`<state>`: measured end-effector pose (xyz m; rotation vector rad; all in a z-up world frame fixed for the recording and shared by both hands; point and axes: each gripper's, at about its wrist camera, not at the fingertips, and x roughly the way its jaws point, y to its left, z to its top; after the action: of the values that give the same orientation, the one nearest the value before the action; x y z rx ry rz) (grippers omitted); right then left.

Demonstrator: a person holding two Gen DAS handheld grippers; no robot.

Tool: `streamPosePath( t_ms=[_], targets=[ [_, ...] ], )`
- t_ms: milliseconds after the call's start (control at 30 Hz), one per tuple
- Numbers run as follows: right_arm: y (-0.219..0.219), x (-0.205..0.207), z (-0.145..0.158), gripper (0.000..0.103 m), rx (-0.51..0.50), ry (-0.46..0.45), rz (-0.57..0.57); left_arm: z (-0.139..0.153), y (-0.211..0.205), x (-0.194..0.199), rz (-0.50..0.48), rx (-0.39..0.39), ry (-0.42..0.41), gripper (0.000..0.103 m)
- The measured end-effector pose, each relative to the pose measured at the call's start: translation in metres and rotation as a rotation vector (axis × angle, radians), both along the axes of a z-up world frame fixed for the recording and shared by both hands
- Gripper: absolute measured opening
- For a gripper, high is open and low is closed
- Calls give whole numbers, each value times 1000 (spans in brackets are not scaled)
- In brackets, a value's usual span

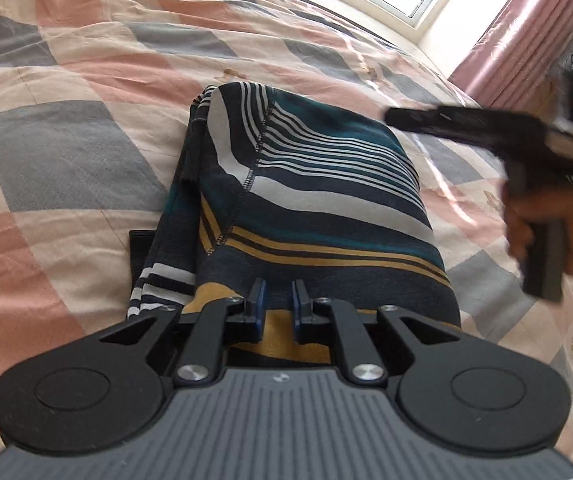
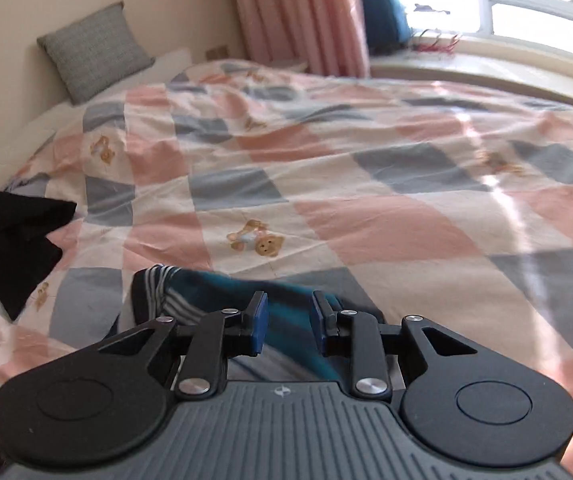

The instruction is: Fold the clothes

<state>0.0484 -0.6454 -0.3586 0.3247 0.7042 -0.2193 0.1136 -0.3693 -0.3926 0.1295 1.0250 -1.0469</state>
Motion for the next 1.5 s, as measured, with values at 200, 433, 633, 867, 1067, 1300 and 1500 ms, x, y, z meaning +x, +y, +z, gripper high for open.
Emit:
streamPosePath(
  t_ms=[200, 433, 633, 867, 1067, 1300, 1500],
  targets=[
    [19, 47, -59, 30, -95, 212, 127, -8, 3, -6, 38, -8, -44, 12],
    [-8, 18, -18, 40, 31, 90, 15, 24, 29, -5, 236, -91, 77, 24],
    [-33, -63, -1, 72, 280, -66, -210, 21, 67, -11, 464, -183, 394, 51],
    [-49, -110, -41, 73, 545, -81, -355, -36, 85, -16, 753, -233, 695, 52],
    [-50, -110, -46, 73, 582, -91, -353, -33, 67, -16, 770, -212, 633, 60],
    [-55, -111, -50, 79, 597, -82, -346, -30, 51, -16, 781, -161, 560, 63],
    [-66, -110, -59, 82, 666, -94, -371, -33, 52, -16, 787, -144, 563, 68]
  ],
)
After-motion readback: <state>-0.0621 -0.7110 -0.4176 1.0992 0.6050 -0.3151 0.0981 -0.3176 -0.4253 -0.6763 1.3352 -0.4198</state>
